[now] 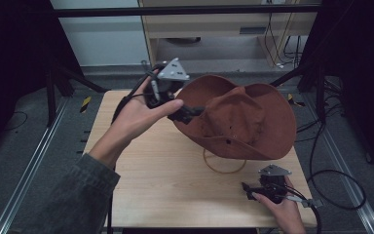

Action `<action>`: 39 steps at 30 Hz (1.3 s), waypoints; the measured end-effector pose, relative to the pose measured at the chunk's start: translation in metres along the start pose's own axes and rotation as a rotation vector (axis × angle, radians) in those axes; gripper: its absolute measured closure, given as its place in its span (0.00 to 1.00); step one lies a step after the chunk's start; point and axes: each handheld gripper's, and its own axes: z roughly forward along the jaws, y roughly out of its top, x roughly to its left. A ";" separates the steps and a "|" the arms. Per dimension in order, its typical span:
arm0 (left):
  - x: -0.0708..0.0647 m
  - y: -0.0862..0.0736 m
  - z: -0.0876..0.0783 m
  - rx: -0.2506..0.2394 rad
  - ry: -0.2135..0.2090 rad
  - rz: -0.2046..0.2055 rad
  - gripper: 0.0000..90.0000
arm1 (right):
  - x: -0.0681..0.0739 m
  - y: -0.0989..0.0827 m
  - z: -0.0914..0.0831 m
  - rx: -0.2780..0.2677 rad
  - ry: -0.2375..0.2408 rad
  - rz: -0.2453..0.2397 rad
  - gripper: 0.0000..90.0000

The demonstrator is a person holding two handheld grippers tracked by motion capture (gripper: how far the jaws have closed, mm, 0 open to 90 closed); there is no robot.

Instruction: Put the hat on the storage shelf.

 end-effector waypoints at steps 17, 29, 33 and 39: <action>-0.013 -0.115 -0.039 0.058 0.099 -0.022 0.04 | 0.000 0.000 0.000 -0.001 -0.001 0.001 0.05; -0.022 -0.207 -0.003 0.203 0.127 -0.136 0.05 | 0.000 0.000 0.000 -0.001 -0.001 0.001 0.05; -0.023 -0.243 0.006 0.221 0.139 -0.212 0.05 | 0.000 0.000 0.000 -0.001 -0.001 0.001 0.05; -0.019 -0.306 0.013 0.268 0.200 -0.337 0.05 | 0.001 0.000 0.000 0.000 0.002 0.012 0.05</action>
